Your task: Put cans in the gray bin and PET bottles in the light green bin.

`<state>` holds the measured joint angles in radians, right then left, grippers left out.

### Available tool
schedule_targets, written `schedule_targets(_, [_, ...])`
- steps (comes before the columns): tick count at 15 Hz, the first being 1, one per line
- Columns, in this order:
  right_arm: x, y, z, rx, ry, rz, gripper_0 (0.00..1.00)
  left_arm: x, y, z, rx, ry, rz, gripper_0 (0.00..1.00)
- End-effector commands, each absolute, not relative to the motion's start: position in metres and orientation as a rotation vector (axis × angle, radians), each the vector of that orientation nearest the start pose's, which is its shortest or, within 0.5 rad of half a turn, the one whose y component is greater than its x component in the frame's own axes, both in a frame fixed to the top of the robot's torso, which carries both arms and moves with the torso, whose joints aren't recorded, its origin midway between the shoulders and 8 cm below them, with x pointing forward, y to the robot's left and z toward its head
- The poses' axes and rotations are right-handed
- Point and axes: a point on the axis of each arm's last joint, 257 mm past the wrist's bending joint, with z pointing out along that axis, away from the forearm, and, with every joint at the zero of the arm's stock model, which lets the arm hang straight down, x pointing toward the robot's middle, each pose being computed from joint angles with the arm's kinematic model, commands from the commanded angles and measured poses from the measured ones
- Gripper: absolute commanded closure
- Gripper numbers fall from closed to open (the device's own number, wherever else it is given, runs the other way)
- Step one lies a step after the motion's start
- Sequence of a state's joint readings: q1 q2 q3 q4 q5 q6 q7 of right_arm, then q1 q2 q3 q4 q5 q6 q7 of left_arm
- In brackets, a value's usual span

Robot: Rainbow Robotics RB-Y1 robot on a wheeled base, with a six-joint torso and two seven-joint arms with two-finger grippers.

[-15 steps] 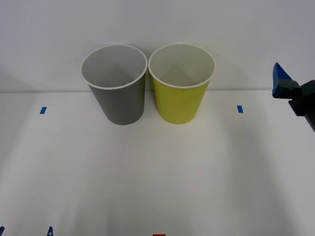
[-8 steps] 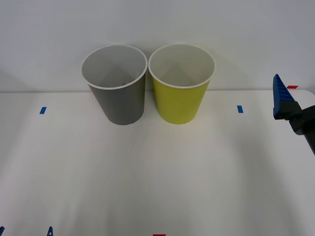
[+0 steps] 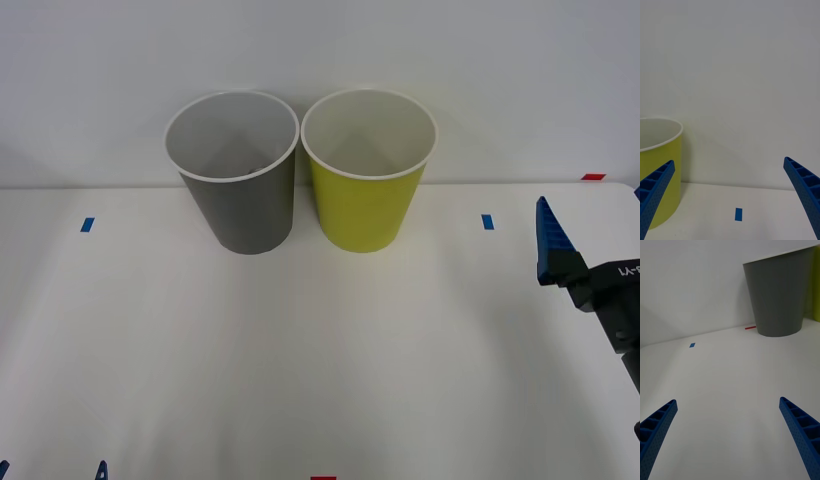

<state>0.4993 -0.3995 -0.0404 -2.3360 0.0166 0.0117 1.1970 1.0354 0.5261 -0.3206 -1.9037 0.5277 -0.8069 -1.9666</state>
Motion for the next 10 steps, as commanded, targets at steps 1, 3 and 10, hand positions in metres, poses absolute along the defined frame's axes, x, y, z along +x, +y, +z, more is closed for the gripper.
schedule_targets(1, [0.379,-0.296,-0.097,-0.129,1.314,0.030,0.00,0.192,0.311,-0.270,0.087,1.588,0.188,0.08])
schedule_targets(3, [0.360,-0.303,-0.117,-0.132,1.335,0.014,0.00,0.192,0.311,-0.270,0.087,1.588,0.188,0.08])
schedule_targets(10, [0.317,-0.308,-0.168,-0.049,1.432,0.011,0.00,0.192,0.311,-0.270,0.087,1.588,0.188,0.08])
